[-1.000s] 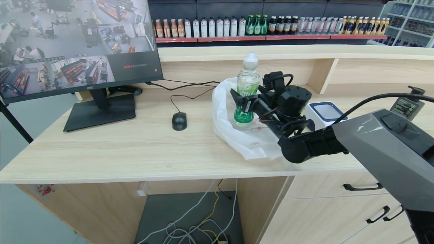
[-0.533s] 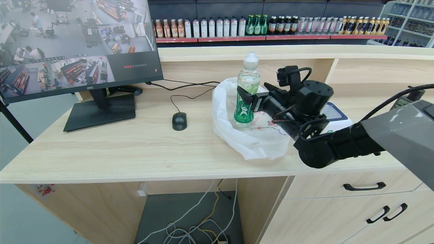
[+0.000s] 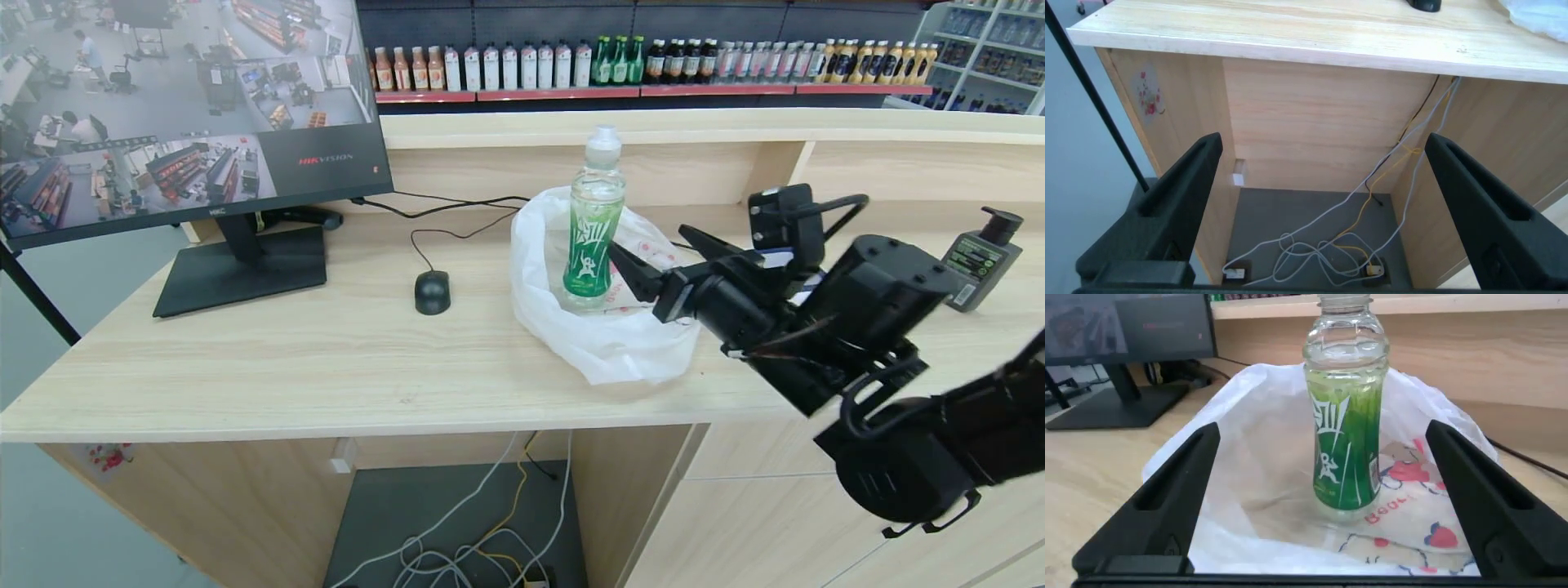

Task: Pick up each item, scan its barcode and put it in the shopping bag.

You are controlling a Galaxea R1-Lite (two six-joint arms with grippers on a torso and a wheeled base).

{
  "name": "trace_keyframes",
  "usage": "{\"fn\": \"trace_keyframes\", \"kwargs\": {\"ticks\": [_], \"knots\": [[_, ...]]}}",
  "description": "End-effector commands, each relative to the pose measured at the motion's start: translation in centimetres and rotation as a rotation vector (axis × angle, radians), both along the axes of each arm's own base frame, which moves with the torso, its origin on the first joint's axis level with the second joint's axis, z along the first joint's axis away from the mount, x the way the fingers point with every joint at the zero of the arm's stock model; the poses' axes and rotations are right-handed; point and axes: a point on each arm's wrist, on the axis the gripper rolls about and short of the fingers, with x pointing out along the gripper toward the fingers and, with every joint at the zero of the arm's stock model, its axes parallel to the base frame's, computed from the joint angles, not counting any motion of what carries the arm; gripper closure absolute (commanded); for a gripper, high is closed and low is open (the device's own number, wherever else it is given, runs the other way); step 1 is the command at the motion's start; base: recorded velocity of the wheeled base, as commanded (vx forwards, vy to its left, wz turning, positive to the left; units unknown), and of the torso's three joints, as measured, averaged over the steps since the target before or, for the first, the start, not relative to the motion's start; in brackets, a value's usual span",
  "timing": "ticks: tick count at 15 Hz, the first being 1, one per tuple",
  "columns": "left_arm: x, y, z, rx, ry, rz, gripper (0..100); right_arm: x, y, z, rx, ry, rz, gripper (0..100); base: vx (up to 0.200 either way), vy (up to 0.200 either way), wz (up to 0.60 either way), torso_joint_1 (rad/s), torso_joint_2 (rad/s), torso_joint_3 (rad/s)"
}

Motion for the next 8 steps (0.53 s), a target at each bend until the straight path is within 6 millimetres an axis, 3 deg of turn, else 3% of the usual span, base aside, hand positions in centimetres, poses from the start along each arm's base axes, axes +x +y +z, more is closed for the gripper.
{"fn": "trace_keyframes", "kwargs": {"ticks": [1, 4, 8], "knots": [[0.0, 0.0, 0.0, 0.0, 0.0, 0.001, 0, -5.8, -1.6, 0.2, 0.01, -0.027, 0.047, 0, 0.0, 0.0, 0.0, 0.0, 0.0, 0.0], [0.0, 0.0, 0.0, 0.0, 0.0, 0.001, 0, -7.8, -2.8, -0.8, 0.0, -0.013, 0.049, 0, 0.0, 0.0, 0.0, 0.0, 0.0, 0.0], [0.0, 0.0, 0.0, -0.002, 0.0, 0.001, 0, -9.7, -1.6, 0.1, 0.023, -0.04, 0.131, 0, 0.0, 0.0, 0.0, 0.0, 0.0, 0.0]]}}
